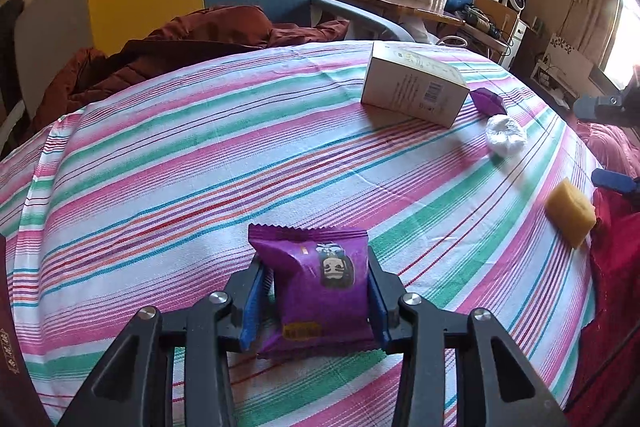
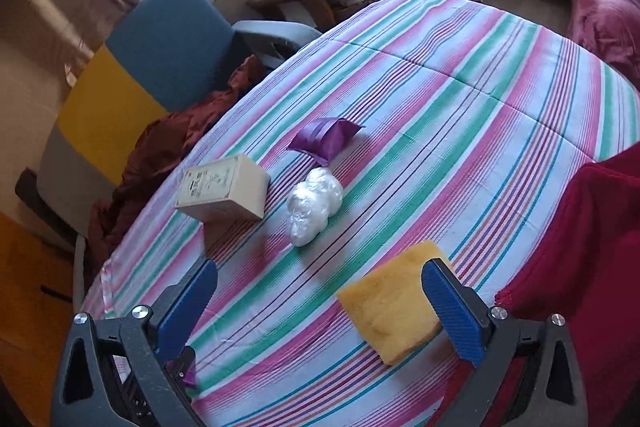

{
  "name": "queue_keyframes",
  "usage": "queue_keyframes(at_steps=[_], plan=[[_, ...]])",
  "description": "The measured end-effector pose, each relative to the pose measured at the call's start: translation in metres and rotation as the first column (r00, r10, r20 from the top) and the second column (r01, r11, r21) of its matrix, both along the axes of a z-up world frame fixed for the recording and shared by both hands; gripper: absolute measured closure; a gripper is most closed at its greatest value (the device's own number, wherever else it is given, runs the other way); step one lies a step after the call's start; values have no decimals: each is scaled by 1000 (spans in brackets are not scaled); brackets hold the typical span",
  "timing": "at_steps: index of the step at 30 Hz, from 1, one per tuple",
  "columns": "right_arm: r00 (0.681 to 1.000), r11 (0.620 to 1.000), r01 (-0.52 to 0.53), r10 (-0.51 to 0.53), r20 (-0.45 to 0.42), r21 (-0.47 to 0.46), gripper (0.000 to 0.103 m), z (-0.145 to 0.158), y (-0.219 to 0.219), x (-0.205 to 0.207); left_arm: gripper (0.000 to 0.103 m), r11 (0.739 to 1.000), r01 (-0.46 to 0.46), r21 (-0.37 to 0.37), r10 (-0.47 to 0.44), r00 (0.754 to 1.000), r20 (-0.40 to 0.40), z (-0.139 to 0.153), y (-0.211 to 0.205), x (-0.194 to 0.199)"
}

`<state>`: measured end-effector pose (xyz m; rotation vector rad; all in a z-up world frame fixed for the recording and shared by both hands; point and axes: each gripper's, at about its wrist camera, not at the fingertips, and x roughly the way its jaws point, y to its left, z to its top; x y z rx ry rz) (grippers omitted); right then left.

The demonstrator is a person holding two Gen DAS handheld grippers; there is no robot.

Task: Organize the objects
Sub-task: 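Grasp the cream medicine box with the right gripper while the left gripper holds the packet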

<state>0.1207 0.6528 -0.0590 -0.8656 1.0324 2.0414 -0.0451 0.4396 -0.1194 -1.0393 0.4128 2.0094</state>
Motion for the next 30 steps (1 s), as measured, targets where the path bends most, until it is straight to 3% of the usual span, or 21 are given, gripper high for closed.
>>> queue_keyframes(at_steps=[10, 14, 16, 22, 24, 27, 30], plan=[[995, 998, -68, 68, 70, -9, 0, -10, -8, -14, 60, 1000, -1, 5, 1, 1000, -1, 0, -2, 1], [979, 984, -175, 175, 107, -16, 0, -11, -19, -34, 60, 1000, 0, 5, 0, 1000, 1, 0, -2, 1], [956, 966, -258, 253, 149, 17, 0, -5, -25, -51, 60, 1000, -1, 6, 1, 1000, 1, 0, -2, 1], [826, 830, -533, 468, 313, 165, 0, 11, -31, -113, 60, 1000, 0, 6, 0, 1000, 0, 0, -2, 1], [778, 775, -604, 523, 349, 185, 0, 13, -28, -133, 60, 1000, 0, 9, 0, 1000, 3, 0, -2, 1], [678, 676, -711, 586, 444, 193, 0, 9, -26, -165, 60, 1000, 0, 13, 0, 1000, 6, 0, -2, 1], [627, 637, -750, 600, 497, 178, 0, 3, -16, -191, 60, 1000, 2, 19, -3, 1000, 13, 0, -3, 0]])
